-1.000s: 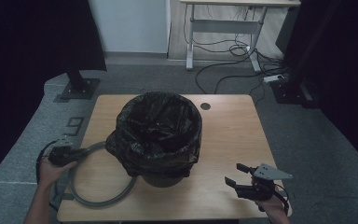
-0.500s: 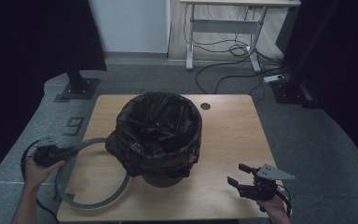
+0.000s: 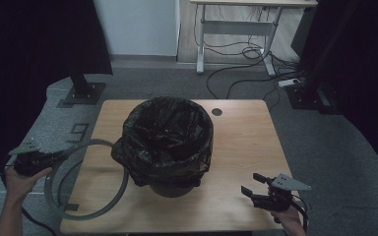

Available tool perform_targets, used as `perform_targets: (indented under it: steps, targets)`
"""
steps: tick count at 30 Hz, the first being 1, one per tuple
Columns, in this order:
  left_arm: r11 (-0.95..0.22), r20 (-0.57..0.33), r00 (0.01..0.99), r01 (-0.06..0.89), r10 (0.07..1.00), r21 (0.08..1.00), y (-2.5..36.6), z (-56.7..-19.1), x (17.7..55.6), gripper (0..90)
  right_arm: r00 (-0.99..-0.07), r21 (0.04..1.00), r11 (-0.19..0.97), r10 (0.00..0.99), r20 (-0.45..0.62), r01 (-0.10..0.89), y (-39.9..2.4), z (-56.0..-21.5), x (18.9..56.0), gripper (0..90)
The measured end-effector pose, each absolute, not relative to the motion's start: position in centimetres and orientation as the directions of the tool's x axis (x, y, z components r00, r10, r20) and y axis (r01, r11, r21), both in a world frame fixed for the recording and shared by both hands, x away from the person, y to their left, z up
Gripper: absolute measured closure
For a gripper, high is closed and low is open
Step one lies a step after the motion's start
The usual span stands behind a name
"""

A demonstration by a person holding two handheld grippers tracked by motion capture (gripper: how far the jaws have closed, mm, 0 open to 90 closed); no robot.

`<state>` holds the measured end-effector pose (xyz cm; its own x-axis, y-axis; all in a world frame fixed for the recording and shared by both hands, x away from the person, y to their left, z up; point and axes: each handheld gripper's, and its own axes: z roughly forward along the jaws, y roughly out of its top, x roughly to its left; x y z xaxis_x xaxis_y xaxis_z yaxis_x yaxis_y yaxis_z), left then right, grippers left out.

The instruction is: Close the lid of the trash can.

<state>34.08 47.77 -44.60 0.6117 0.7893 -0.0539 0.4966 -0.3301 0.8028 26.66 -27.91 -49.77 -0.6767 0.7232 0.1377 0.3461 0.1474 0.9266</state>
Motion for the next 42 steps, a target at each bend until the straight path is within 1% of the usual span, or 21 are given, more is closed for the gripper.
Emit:
perform_targets:
  steps: [15, 21, 28, 32, 42]
  targets:
    - [-0.303, -0.063, 0.615, 0.472, 0.786, 0.828, 48.8, -41.6, 33.1, 78.9, -0.67, 0.927, 0.139, 0.728, 0.143, 0.349, -28.4, -49.7, 26.6, 24.9]
    - [-0.32, -0.047, 0.617, 0.469, 0.785, 0.824, 48.9, -40.5, 32.9, 78.9, -0.67, 0.925, 0.141, 0.728, 0.144, 0.352, -28.5, -49.8, 26.6, 25.0]
    - [-0.303, -0.048, 0.589, 0.481, 0.806, 0.822, 50.6, -40.0, 32.0, 78.9, -0.669, 0.926, 0.139, 0.729, 0.144, 0.351, -28.6, -49.9, 26.7, 25.0]
    - [-0.281, -0.053, 0.579, 0.472, 0.813, 0.836, 51.4, -39.4, 31.4, 78.9, -0.67, 0.925, 0.141, 0.728, 0.145, 0.354, -28.6, -49.9, 26.7, 25.0]
    - [-0.263, -0.06, 0.603, 0.432, 0.796, 0.863, 50.8, -36.8, 31.6, 78.9, -0.669, 0.923, 0.147, 0.73, 0.14, 0.355, -28.5, -49.9, 26.8, 25.0]
